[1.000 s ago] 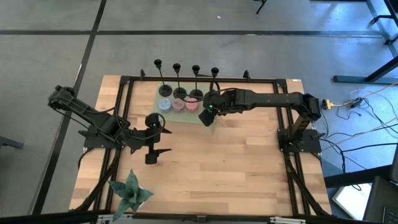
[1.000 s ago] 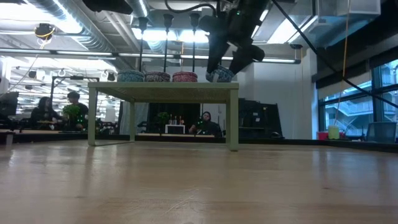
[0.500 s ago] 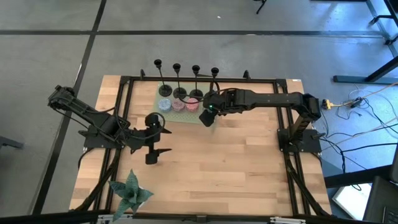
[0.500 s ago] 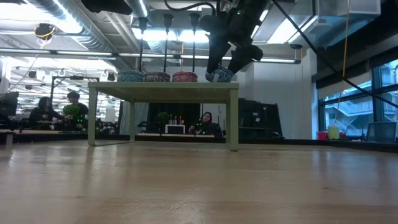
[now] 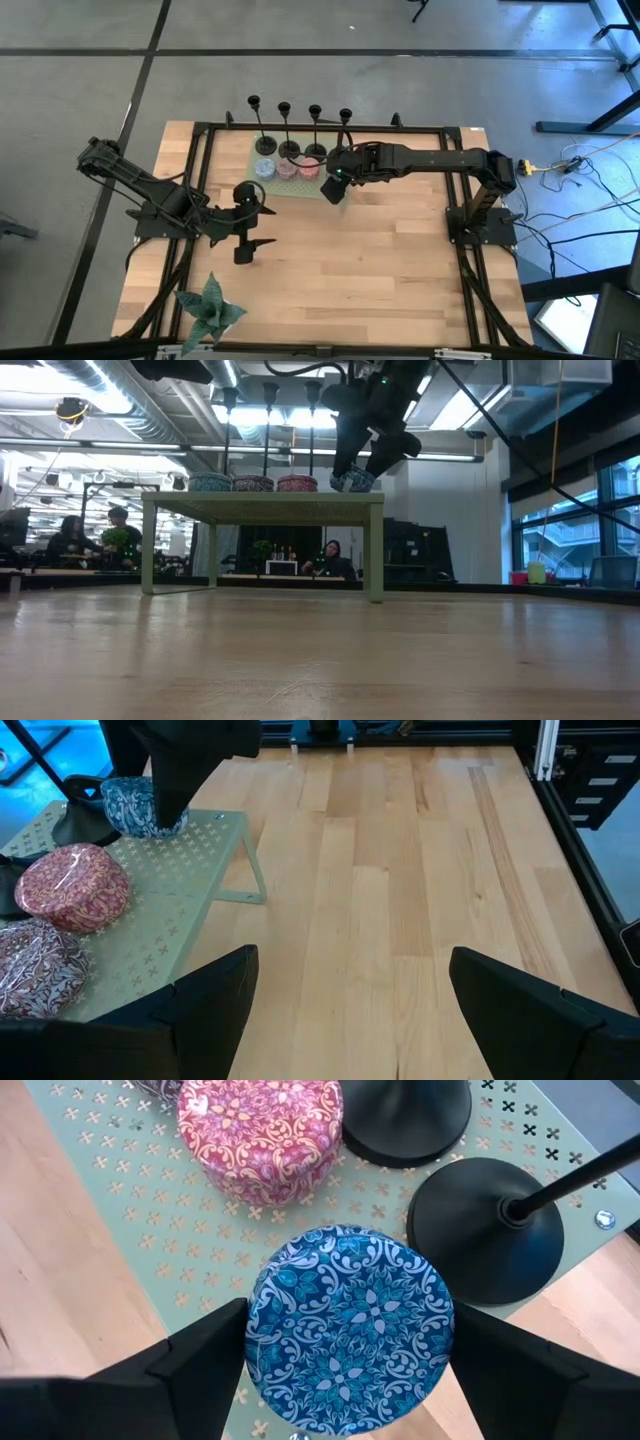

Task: Pick & Place candle stick holders
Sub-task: Put the blue candle on the shelf aligned with the other candles

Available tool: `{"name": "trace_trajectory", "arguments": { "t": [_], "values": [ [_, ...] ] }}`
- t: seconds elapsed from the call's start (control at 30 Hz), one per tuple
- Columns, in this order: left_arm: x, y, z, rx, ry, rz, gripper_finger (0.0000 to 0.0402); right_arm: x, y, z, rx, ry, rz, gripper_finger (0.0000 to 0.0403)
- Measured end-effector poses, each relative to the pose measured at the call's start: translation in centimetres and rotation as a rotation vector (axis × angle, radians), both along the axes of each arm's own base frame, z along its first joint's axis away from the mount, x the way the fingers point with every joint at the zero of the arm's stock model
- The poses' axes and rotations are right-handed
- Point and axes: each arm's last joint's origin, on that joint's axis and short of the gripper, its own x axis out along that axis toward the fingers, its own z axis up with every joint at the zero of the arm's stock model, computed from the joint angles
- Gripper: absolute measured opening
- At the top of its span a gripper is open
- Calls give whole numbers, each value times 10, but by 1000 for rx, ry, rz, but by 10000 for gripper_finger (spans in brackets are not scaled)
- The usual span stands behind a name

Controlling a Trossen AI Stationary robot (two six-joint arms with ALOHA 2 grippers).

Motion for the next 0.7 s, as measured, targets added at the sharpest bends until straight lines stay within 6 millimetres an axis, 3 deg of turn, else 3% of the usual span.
{"name": "trace_trajectory", "arguments": {
  "t": [0.7],
  "values": [
    [0,0,0,2,-1,4,327,0,-1,0,-30,3,-17,351]
  ]
}}
